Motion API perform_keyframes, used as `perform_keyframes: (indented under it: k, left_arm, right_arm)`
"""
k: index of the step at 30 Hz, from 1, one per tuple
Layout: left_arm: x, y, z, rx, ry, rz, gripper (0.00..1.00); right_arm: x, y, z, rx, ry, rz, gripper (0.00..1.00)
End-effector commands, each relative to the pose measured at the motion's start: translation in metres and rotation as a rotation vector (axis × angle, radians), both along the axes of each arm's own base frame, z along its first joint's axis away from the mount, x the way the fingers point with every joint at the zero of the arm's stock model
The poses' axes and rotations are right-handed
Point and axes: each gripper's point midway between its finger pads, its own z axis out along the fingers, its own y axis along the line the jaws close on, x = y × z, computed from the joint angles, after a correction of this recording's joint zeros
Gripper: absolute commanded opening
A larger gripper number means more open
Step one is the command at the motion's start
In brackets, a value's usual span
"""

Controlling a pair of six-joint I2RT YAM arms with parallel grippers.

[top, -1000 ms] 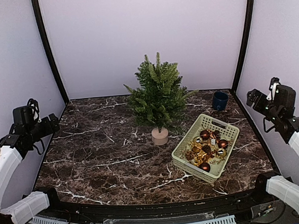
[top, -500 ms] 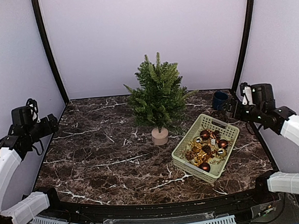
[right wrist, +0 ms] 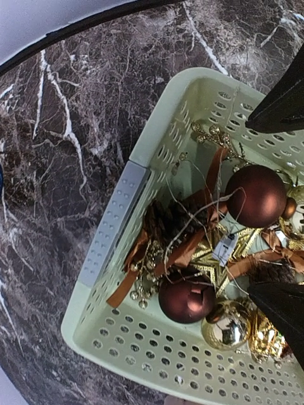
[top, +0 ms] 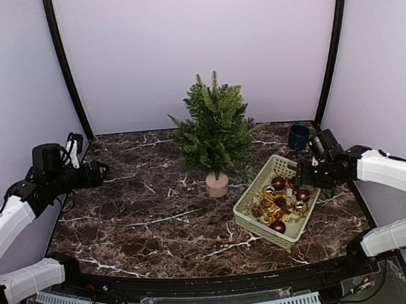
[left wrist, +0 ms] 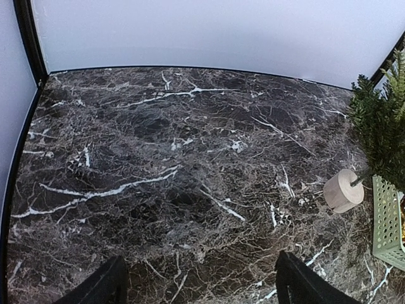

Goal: Decorate the small christmas tree

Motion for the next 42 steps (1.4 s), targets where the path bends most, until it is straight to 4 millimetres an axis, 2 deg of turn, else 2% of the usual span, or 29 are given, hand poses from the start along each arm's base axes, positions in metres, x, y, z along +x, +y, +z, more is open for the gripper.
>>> perform_keyframes:
  k: [1,7,10,12,19,21,24,27,29,34,40,42]
  left_arm:
    - [-0.002,-0.008,0.008,-0.019,-0.049,-0.044,0.78]
    - [-0.003,-0.003,0.009,-0.011,-0.053,-0.020,0.78]
    - [-0.003,-0.002,0.008,-0.006,-0.052,-0.013,0.78]
    - [-0.002,-0.001,0.008,-0.003,-0.050,-0.008,0.83]
    - [-0.002,0.001,0.008,0.001,-0.048,-0.001,0.90]
    - [-0.002,0.000,0.007,0.001,-0.047,-0.002,0.90]
    - [-0.003,0.000,0.008,-0.001,-0.050,-0.007,0.90]
    - [-0.004,-0.001,0.011,-0.008,-0.064,-0.012,0.89]
    - [-0.007,-0.004,0.013,-0.024,-0.074,-0.027,0.88]
    - [-0.018,-0.025,0.022,-0.098,-0.068,-0.101,0.86]
    - [-0.031,-0.072,0.051,-0.140,-0.077,-0.248,0.84]
    - [-0.040,-0.097,0.072,-0.159,-0.104,-0.330,0.84]
  right_arm:
    - [0.020,-0.009,0.005,-0.041,-0.029,-0.050,0.81]
    - [0.033,-0.011,-0.012,-0.086,-0.005,-0.056,0.80]
    - [0.040,-0.008,-0.021,-0.079,0.007,-0.047,0.74]
    - [0.044,-0.004,-0.026,-0.075,0.006,-0.034,0.71]
    - [0.068,0.011,-0.022,-0.033,-0.065,0.001,0.56]
    - [0.073,0.012,-0.020,-0.031,-0.085,0.002,0.47]
    - [0.077,0.012,-0.010,-0.027,-0.113,-0.008,0.17]
    - [0.074,0.014,0.015,0.003,-0.156,0.003,0.00]
    - [0.068,0.014,0.036,0.030,-0.188,0.014,0.00]
    - [0.045,0.026,0.111,0.149,-0.346,0.119,0.00]
    - [0.018,0.041,0.181,0.252,-0.459,0.249,0.00]
    - [0.009,0.051,0.206,0.307,-0.493,0.312,0.00]
